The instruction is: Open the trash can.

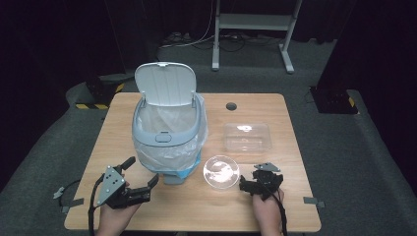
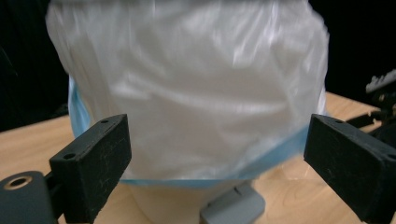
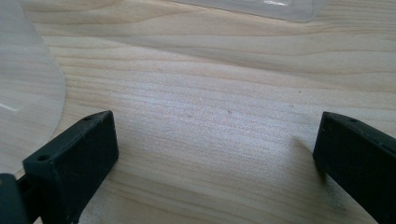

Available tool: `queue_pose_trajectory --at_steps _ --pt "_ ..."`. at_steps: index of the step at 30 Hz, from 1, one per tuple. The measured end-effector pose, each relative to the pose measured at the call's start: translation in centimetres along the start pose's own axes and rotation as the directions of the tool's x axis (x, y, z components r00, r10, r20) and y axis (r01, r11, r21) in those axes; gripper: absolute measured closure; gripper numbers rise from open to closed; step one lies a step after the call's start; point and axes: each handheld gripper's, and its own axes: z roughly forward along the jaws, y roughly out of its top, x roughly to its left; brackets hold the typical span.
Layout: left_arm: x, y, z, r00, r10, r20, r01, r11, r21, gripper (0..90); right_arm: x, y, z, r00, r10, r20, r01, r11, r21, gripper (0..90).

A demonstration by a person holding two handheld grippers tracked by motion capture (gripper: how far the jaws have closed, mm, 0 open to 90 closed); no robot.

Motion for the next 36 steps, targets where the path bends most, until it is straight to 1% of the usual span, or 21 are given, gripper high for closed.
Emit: queue_pose_trajectory --at_steps 6,8,10,12,15,20,23,24,26,28,30,32,33,34,35,36 --pt "-0.2 -2.3 0.8 0.9994 -0.027 0.022 0.026 0.9982 0.054 9.0 0.0 0.0 0.0 1.0000 0.000 0.000 0.000 1.000 0.000 0.0" --pt "-0.2 -3.0 1.2 0.9990 -0.034 0.027 0.032 0.9965 0.077 9.0 0.0 0.0 0.0 1.0000 0.000 0.000 0.000 1.000 0.000 0.0" --pt "-0.3 -3.7 1.6 0.9980 -0.051 0.038 0.047 0.9939 0.100 9.0 0.0 0.0 0.0 1.0000 0.000 0.000 0.000 1.000 0.000 0.0" --pt "-0.4 -4.2 2.0 0.9974 -0.055 0.046 0.049 0.9917 0.119 9.1 0.0 0.0 0.0 1.0000 0.000 0.000 0.000 1.000 -0.001 0.0" --pt "-0.8 -4.8 2.5 0.9960 -0.064 0.062 0.055 0.9891 0.137 10.1 -0.1 0.0 0.0 0.9999 -0.011 -0.006 0.011 1.000 -0.003 0.0" --pt "-1.9 -5.4 3.6 0.9931 -0.084 0.081 0.069 0.9825 0.173 10.4 -0.2 -0.3 -0.3 0.9986 -0.038 -0.038 0.038 0.999 -0.004 0.0" --pt "-2.7 -5.6 4.2 0.9919 -0.077 0.101 0.058 0.9817 0.182 11.5 -0.2 -0.3 -0.3 0.9971 -0.054 -0.054 0.054 0.999 -0.005 0.8" --pt "-3.0 -5.6 4.4 0.9917 -0.072 0.107 0.051 0.9815 0.185 12.4 -0.2 -0.4 -0.4 0.9957 -0.068 -0.063 0.068 0.998 -0.006 1.2" --pt "-3.5 -5.7 4.9 0.9914 -0.065 0.113 0.042 0.9804 0.192 13.6 -0.1 -0.5 -0.6 0.9941 -0.079 -0.075 0.078 0.997 -0.008 1.2" --pt "-4.0 -5.8 5.2 0.9910 -0.055 0.122 0.030 0.9799 0.197 14.4 -0.1 -0.4 -1.0 0.9934 -0.081 -0.080 0.079 0.996 -0.030 1.3" --pt "-4.5 -5.8 5.5 0.9900 -0.048 0.133 0.022 0.9804 0.196 14.9 -0.2 -0.3 -1.6 0.9939 -0.060 -0.092 0.055 0.997 -0.060 1.5" --pt "-5.0 -5.8 5.7 0.9890 -0.048 0.140 0.021 0.9825 0.185 16.2 -0.2 -0.1 -2.4 0.9935 -0.067 -0.092 0.057 0.993 -0.105 1.8" --pt "-5.8 -5.8 6.2 0.9811 -0.139 0.134 0.121 0.9837 0.132 17.8 -0.2 0.0 -2.8 0.9930 -0.068 -0.097 0.056 0.990 -0.128 2.6" --pt "-5.3 -5.6 6.0 0.9869 -0.053 0.152 0.025 0.9839 0.177 19.4 -0.1 0.1 -3.2 0.9937 -0.066 -0.090 0.052 0.988 -0.144 3.4" --pt "-6.0 -5.7 6.3 0.9822 -0.115 0.148 0.094 0.9855 0.141 21.1 -0.1 0.3 -3.5 0.9939 -0.065 -0.089 0.049 0.985 -0.162 4.0" --pt "-5.7 -5.6 6.3 0.9834 -0.064 0.170 0.035 0.9854 0.167 22.9 -0.1 0.4 -3.9 0.9938 -0.059 -0.094 0.041 0.981 -0.188 6.0"
